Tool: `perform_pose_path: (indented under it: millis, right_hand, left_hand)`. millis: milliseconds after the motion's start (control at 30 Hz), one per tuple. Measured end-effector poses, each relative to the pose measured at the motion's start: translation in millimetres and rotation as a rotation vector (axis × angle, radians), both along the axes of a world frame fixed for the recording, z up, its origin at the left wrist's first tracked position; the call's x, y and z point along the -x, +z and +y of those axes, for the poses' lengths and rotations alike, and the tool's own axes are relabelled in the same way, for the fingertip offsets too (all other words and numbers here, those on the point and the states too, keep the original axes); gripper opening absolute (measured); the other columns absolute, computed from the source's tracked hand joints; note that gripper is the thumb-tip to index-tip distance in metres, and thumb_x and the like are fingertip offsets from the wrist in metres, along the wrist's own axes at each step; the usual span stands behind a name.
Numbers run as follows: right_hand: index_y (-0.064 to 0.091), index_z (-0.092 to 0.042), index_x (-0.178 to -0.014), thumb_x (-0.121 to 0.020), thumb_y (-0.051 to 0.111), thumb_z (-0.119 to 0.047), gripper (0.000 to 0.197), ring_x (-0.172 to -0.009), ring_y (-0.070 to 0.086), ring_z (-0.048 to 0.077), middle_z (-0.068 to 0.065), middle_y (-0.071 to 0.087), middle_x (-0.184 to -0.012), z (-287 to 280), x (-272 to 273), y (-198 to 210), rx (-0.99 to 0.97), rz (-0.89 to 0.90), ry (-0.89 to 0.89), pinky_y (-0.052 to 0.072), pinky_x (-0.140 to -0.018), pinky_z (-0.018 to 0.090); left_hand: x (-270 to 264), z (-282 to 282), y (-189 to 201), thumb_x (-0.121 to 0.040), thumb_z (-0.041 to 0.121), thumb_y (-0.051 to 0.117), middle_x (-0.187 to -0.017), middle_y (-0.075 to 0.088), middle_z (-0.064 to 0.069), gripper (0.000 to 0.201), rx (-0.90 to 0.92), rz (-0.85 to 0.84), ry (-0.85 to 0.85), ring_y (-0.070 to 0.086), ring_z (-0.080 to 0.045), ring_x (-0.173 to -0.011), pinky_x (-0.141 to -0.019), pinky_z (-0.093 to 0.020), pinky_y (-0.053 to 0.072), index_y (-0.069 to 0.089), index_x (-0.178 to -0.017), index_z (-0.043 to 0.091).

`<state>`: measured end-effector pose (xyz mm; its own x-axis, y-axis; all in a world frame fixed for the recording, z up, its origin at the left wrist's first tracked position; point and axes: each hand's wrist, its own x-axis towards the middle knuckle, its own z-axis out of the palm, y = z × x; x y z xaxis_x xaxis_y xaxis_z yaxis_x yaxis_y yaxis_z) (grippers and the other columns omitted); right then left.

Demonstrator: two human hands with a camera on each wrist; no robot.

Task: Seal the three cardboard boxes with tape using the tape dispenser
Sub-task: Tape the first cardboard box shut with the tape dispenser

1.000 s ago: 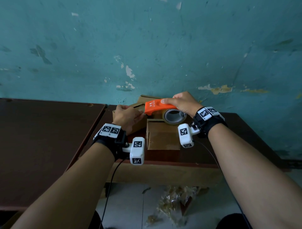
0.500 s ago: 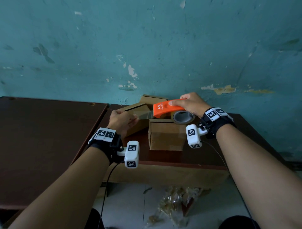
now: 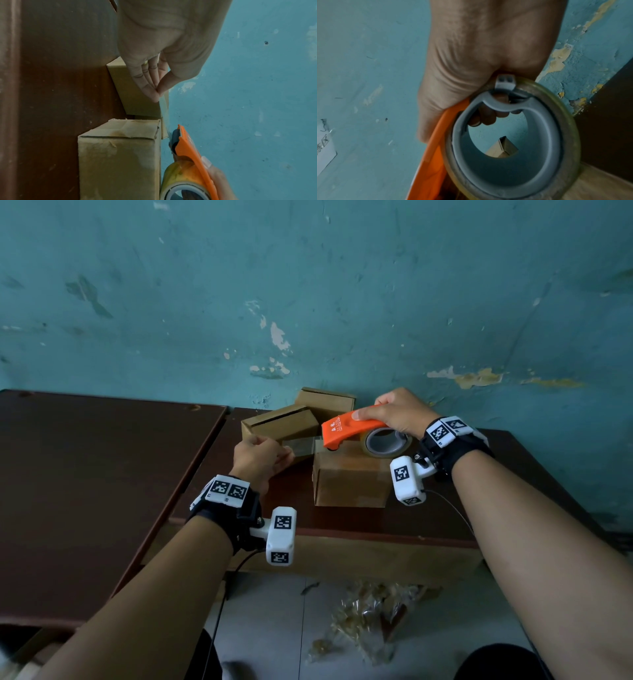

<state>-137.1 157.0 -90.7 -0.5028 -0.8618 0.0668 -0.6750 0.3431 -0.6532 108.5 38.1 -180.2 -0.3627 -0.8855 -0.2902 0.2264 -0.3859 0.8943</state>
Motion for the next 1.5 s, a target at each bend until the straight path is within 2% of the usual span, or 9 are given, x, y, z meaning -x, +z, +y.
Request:
perform_pose_path:
  millis: [167,300,467,600,767,1033,1200,1367,1500]
  right_hand:
    - [0.057,-0.013,-0.07,-0.078,0.086,-0.054,0.05,-0.033,0.04,0.012,0.0,0.043,-0.053,-4,-3,1,-0.011,0.022,0.001,0.033,-0.046,0.024]
    - [0.06,-0.012,-0.073,-0.078,0.085,-0.056,0.051,-0.034,0.042,0.012,0.003,0.044,-0.056,-5,-3,0,-0.021,0.039,0.01,0.035,-0.048,0.025]
    - [0.057,-0.014,-0.071,-0.079,0.085,-0.056,0.051,-0.04,0.044,0.015,0.001,0.045,-0.056,-5,-3,0,-0.022,0.048,0.022,0.036,-0.05,0.026]
    - [0.057,-0.014,-0.071,-0.08,0.084,-0.055,0.05,-0.046,0.045,0.017,0.002,0.045,-0.059,-4,-2,-1,-0.018,0.046,0.032,0.036,-0.052,0.026]
    - [0.06,-0.014,-0.074,-0.077,0.084,-0.057,0.049,-0.053,0.047,0.02,0.003,0.046,-0.062,-4,-1,-4,-0.003,0.025,0.033,0.037,-0.057,0.029]
    - [0.056,-0.016,-0.069,-0.075,0.085,-0.059,0.052,-0.052,0.047,0.02,0.001,0.045,-0.058,-6,2,-7,0.007,0.008,0.028,0.038,-0.057,0.03]
    - [0.058,-0.014,-0.071,-0.077,0.085,-0.055,0.049,-0.05,0.046,0.019,0.001,0.045,-0.058,-6,1,-6,0.009,0.008,0.031,0.036,-0.052,0.026]
    - [0.058,-0.014,-0.072,-0.078,0.085,-0.055,0.049,-0.049,0.045,0.019,0.001,0.044,-0.058,-6,1,-5,0.012,0.019,0.028,0.034,-0.05,0.026]
    - [0.057,-0.015,-0.071,-0.077,0.084,-0.058,0.051,-0.05,0.047,0.019,0.002,0.045,-0.058,-7,2,-6,0.009,0.018,0.037,0.036,-0.052,0.027]
  left_hand:
    - [-3,2,-3,-0.093,-0.013,0.065,-0.114,0.068,-0.021,0.019,0.006,-0.042,0.0,0.076,-0.028,-0.095,-0.083,-0.032,0.065,0.063,-0.1,0.004]
    - [-2,2,-4,-0.091,-0.013,0.069,-0.108,0.071,-0.02,0.019,0.006,-0.107,0.009,0.077,-0.027,-0.09,-0.087,-0.038,0.066,0.067,-0.102,0.002]
    - [1,3,-7,-0.087,-0.014,0.074,-0.108,0.072,-0.022,0.021,-0.031,-0.163,0.035,0.079,-0.028,-0.085,-0.08,-0.035,0.066,0.07,-0.103,0.0]
    - [3,7,-11,-0.087,-0.013,0.074,-0.107,0.072,-0.022,0.025,-0.073,-0.155,0.042,0.08,-0.027,-0.082,-0.082,-0.036,0.067,0.068,-0.109,-0.001]
    - [5,13,-15,-0.086,-0.012,0.077,-0.108,0.073,-0.023,0.033,-0.138,-0.134,0.043,0.08,-0.029,-0.084,-0.078,-0.031,0.066,0.066,-0.114,0.001]
    - [10,20,-21,-0.088,-0.014,0.072,-0.109,0.075,-0.022,0.027,-0.174,-0.07,0.039,0.079,-0.028,-0.093,-0.087,-0.035,0.066,0.058,-0.103,0.003]
    - [14,21,-26,-0.087,-0.016,0.072,-0.106,0.077,-0.021,0.035,-0.182,-0.056,0.031,0.081,-0.026,-0.084,-0.084,-0.035,0.067,0.062,-0.118,-0.002]
    - [21,28,-26,-0.091,-0.014,0.069,-0.1,0.078,-0.018,0.022,-0.19,-0.063,0.004,0.079,-0.025,-0.093,-0.092,-0.035,0.064,0.063,-0.107,0.0]
    - [26,30,-26,-0.091,-0.011,0.072,-0.097,0.079,-0.018,0.021,-0.197,-0.099,-0.021,0.08,-0.024,-0.089,-0.087,-0.033,0.065,0.066,-0.109,-0.001]
